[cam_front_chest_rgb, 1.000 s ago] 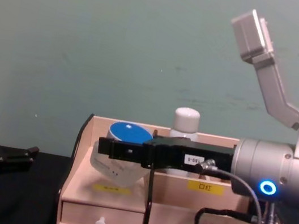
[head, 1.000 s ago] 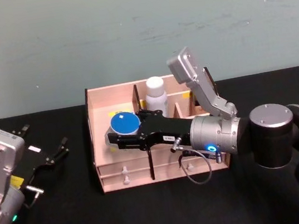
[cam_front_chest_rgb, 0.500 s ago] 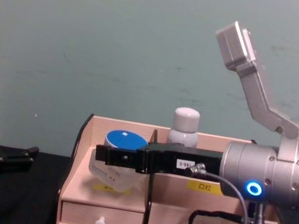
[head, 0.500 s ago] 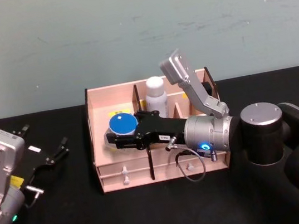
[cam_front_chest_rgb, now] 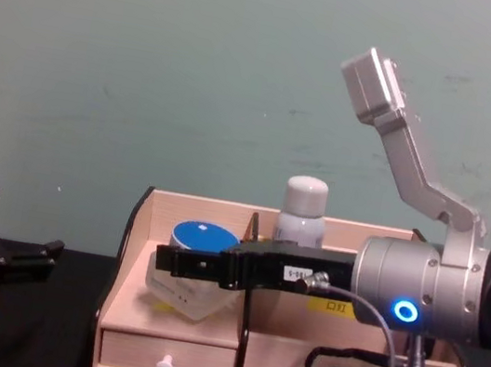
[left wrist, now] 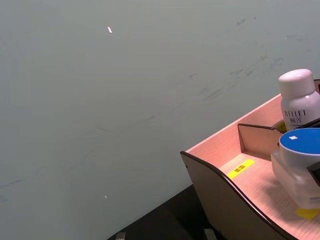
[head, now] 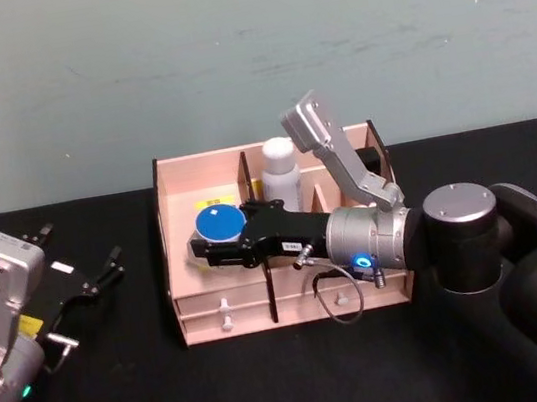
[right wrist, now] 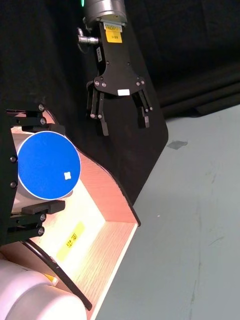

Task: Pick up the facial cleanser and watermelon frost from the table and place them into the tiered storage box.

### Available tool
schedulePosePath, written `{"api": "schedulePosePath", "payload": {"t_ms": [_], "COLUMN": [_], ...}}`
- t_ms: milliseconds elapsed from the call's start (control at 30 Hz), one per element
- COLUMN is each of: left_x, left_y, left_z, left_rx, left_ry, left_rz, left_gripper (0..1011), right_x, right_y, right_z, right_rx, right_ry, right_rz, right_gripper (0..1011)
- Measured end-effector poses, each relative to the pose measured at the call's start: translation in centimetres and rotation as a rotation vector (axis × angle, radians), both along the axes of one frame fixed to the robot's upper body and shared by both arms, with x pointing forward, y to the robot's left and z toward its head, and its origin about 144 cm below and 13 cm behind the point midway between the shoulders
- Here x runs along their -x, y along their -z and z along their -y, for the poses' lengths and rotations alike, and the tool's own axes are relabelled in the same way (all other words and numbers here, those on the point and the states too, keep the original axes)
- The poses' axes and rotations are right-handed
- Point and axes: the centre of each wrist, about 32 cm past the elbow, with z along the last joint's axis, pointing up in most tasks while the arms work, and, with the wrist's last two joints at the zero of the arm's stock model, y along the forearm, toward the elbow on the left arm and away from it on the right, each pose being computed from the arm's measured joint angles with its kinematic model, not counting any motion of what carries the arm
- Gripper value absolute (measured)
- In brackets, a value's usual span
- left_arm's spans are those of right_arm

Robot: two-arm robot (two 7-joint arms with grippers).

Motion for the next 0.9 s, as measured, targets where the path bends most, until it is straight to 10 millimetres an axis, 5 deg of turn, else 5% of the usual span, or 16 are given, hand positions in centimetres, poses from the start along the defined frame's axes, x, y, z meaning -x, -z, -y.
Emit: {"api": "schedulePosePath", "payload": {"t_ms": [900], "left_x": [0.00], "left_y": [0.00], "left_z": [0.00], "left_rx": [0.000], "left_ry": [0.000], "left_rz": [0.000], "left_gripper": [1010], "right_x": [-0.59], "right_y": [0.61], "right_z": [-0.42], "right_rx": [0.014], "right_ry": [-0.002], "right_rz": [-0.013], "right_gripper": [811]}}
